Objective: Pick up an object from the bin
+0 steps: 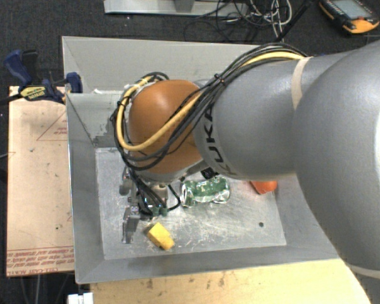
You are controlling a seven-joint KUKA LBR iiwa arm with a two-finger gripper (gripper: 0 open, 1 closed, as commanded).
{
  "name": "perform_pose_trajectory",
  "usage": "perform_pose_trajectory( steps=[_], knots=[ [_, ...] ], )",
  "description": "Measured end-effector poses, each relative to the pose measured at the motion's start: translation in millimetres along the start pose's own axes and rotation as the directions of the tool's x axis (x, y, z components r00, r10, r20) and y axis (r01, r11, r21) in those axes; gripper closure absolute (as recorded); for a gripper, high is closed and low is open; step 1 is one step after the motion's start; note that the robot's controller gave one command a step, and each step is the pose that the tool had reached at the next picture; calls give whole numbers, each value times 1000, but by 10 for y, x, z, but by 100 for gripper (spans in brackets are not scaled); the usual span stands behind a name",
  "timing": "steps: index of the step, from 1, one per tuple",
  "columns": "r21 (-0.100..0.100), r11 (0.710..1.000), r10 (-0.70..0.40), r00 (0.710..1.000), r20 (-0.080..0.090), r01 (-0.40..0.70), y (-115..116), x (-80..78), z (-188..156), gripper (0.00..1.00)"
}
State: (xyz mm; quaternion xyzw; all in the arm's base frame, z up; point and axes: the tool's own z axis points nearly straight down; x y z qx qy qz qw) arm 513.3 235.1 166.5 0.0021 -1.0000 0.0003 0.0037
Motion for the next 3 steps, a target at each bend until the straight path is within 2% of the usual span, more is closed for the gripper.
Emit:
perform_pose_trajectory(
  steps=[1,2,3],
  knots=[
    [-2,1000,4,1000,7,-4,-10,-23,-40,0],
    [-4,997,79,997,9,-79,-479,-107,348,0],
    [-9,971,-237,969,67,238,-880,56,751,100]
  ],
)
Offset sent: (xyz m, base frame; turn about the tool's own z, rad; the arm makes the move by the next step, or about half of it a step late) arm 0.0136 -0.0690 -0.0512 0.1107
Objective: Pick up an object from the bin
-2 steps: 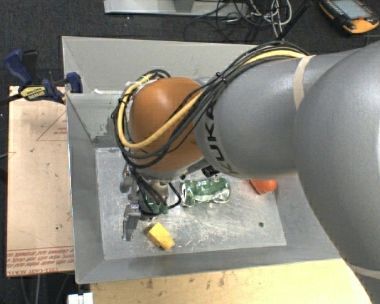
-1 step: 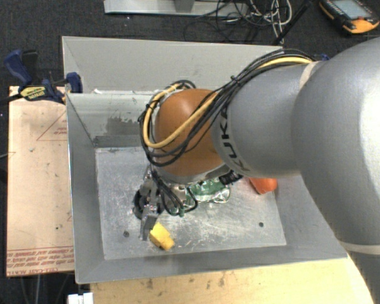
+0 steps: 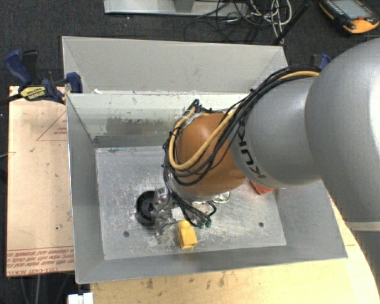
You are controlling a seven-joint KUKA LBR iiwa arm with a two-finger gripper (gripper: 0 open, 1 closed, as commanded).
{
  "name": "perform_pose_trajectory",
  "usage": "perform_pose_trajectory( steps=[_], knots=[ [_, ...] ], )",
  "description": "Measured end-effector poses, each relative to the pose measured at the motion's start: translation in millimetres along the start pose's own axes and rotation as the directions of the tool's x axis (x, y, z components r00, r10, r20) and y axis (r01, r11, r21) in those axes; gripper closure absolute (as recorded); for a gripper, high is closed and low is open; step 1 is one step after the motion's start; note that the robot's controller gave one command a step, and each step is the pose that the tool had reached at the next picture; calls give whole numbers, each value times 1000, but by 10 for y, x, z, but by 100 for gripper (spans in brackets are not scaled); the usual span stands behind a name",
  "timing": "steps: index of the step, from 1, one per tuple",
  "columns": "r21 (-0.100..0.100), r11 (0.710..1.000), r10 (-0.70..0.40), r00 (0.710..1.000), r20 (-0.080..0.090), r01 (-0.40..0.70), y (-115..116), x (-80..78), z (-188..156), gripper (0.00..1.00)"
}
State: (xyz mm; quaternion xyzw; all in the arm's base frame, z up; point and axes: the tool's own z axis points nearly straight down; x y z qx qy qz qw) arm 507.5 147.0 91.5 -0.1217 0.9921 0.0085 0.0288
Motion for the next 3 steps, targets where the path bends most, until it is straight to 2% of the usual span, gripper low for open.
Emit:
perform_pose_trajectory(
  steps=[1,2,3],
  knots=[
    [0,1000,0,1000,0,0,0,0,0,100],
    [4,1000,2,1000,-17,-2,19,-28,-21,100],
    [-13,999,39,999,-37,-40,-156,-91,55,100]
  ],
)
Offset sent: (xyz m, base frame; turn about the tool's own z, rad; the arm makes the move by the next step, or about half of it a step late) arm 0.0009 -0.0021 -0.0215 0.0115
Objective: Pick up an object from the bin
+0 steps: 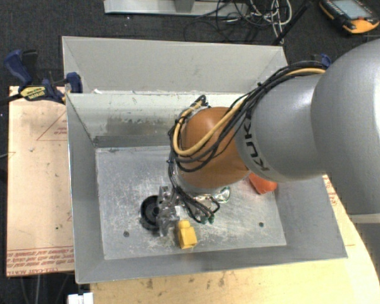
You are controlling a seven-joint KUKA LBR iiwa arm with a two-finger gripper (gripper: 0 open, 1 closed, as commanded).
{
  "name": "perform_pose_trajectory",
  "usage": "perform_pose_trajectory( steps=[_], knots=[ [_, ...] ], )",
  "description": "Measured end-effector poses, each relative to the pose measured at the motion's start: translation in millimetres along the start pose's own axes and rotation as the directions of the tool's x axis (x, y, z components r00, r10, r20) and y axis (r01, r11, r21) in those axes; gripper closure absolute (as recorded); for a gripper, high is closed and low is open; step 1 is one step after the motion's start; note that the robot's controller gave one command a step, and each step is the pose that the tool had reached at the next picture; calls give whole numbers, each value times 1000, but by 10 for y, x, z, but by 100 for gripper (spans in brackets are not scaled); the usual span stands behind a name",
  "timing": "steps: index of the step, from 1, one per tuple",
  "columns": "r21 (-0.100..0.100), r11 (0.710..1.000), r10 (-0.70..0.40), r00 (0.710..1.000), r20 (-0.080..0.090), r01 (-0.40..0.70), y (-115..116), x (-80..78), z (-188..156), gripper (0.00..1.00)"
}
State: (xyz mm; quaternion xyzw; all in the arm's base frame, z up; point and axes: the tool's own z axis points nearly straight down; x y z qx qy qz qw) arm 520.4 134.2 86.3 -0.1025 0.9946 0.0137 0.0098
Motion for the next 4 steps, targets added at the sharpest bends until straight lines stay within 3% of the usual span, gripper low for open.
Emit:
perform_pose_trajectory(
  steps=[1,2,3,4],
  knots=[
    [13,1000,-1,1000,6,1,19,20,-18,100],
    [7,1000,11,1000,26,-11,-11,72,-9,100],
    [6,1000,12,999,36,-13,-19,110,-14,100],
    [2,1000,5,1000,28,-5,-71,84,-8,100]
  ],
)
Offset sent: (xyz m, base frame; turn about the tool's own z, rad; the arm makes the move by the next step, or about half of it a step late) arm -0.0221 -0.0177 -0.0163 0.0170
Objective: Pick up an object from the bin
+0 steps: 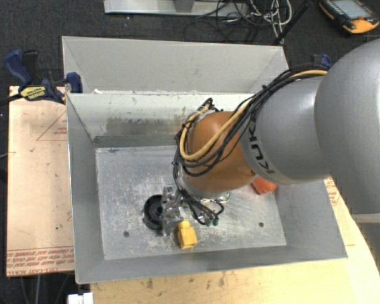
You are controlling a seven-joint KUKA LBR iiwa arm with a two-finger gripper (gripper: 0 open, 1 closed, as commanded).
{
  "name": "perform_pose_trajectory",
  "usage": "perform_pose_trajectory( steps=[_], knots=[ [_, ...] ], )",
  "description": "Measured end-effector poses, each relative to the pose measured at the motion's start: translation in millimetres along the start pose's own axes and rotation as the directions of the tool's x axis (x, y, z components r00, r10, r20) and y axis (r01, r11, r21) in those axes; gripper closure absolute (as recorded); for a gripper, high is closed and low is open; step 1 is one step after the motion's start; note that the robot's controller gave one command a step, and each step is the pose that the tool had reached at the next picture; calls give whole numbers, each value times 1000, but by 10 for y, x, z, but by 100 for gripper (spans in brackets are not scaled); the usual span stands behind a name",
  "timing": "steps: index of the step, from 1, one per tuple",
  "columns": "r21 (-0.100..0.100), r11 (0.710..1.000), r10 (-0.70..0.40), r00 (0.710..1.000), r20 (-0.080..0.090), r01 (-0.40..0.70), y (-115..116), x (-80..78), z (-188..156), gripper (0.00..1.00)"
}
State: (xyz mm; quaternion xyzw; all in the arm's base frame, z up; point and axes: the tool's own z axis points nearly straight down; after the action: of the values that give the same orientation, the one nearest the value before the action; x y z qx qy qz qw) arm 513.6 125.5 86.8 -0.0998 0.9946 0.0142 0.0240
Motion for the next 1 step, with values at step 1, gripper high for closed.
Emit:
perform_pose_trajectory(
  steps=[1],
  knots=[
    [-3,1000,9,1000,-11,-9,-131,-33,4,100]
  ],
)
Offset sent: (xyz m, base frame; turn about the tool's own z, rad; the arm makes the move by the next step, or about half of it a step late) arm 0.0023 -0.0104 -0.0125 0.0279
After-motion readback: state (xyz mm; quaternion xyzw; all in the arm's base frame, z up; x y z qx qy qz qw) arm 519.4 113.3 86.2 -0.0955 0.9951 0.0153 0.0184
